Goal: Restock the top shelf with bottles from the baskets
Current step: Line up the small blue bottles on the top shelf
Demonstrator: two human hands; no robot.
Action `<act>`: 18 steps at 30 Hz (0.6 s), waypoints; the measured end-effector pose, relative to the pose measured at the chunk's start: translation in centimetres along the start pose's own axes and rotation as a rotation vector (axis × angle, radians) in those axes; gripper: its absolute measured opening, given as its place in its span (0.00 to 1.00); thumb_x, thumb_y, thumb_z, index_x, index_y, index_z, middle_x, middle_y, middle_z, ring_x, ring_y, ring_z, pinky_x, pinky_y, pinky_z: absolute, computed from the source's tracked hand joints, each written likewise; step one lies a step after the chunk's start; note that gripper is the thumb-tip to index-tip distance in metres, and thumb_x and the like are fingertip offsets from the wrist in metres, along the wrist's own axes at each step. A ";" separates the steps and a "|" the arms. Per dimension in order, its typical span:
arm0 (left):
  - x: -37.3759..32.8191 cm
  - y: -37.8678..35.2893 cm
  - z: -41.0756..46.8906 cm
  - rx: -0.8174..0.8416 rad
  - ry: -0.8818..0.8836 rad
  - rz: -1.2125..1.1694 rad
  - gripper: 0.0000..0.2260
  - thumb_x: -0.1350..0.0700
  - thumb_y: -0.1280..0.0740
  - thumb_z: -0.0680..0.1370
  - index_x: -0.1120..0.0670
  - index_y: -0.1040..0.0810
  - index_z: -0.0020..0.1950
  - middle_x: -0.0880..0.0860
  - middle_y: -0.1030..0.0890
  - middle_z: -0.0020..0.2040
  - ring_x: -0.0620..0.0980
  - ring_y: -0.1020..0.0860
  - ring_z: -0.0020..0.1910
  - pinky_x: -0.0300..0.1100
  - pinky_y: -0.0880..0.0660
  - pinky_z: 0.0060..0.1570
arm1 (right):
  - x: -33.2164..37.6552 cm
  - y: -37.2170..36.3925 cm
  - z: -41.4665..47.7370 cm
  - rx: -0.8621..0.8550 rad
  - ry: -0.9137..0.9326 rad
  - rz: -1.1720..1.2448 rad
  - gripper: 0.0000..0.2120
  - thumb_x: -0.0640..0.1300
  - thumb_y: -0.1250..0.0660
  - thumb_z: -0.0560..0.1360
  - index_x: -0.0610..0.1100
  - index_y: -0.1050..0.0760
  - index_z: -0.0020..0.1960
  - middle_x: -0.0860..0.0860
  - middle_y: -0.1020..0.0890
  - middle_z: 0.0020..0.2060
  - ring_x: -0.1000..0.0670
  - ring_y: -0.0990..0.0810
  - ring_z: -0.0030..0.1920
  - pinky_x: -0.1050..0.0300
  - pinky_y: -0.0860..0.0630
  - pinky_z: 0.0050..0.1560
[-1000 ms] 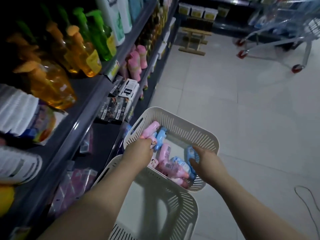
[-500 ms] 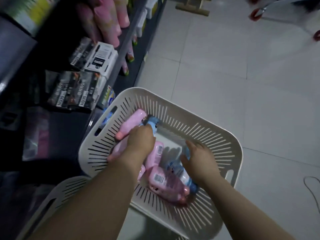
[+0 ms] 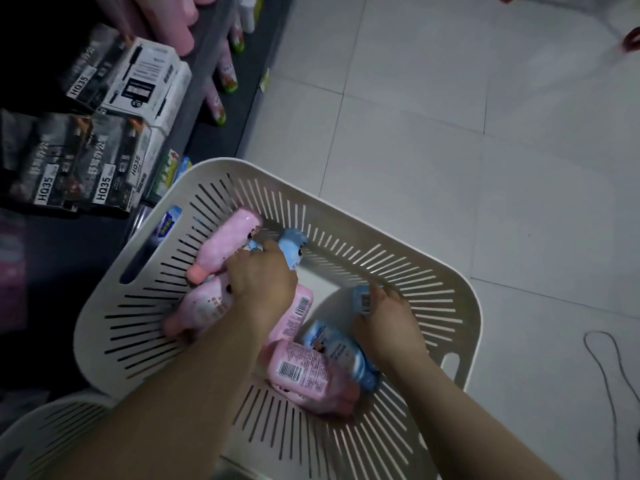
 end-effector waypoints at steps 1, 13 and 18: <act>0.4 0.7 -0.7 -0.005 -0.002 -0.086 0.23 0.45 0.34 0.73 0.57 0.30 0.62 0.58 0.20 0.53 0.57 0.22 0.52 0.46 0.27 0.50 | 0.1 -0.1 0.1 0.001 -0.016 -0.002 0.23 0.39 0.38 0.72 0.41 0.32 0.67 0.42 0.26 0.62 0.41 0.28 0.62 0.52 0.30 0.62; 5.3 6.7 -6.0 -0.223 -0.057 -0.562 0.21 0.54 0.21 0.63 0.51 0.19 0.55 0.51 0.19 0.50 0.54 0.21 0.46 0.48 0.24 0.48 | -0.9 -5.3 1.7 -0.022 -0.249 -0.056 0.38 0.34 0.40 0.75 0.41 0.59 0.78 0.30 0.33 0.66 0.33 0.35 0.68 0.46 0.36 0.68; 7.0 7.2 -7.1 -0.240 -0.030 -0.647 0.22 0.53 0.20 0.62 0.51 0.20 0.54 0.49 0.18 0.48 0.51 0.21 0.45 0.48 0.23 0.48 | 0.6 -4.4 1.7 0.027 -0.181 -0.143 0.35 0.40 0.36 0.76 0.42 0.52 0.76 0.33 0.32 0.66 0.35 0.30 0.65 0.46 0.31 0.63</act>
Point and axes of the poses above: each hand's wrist, its own z-axis towards the middle knuckle, its own y-axis out of the back of the hand, x = y × z, the point moved 2 cm from there along z, towards the middle knuckle
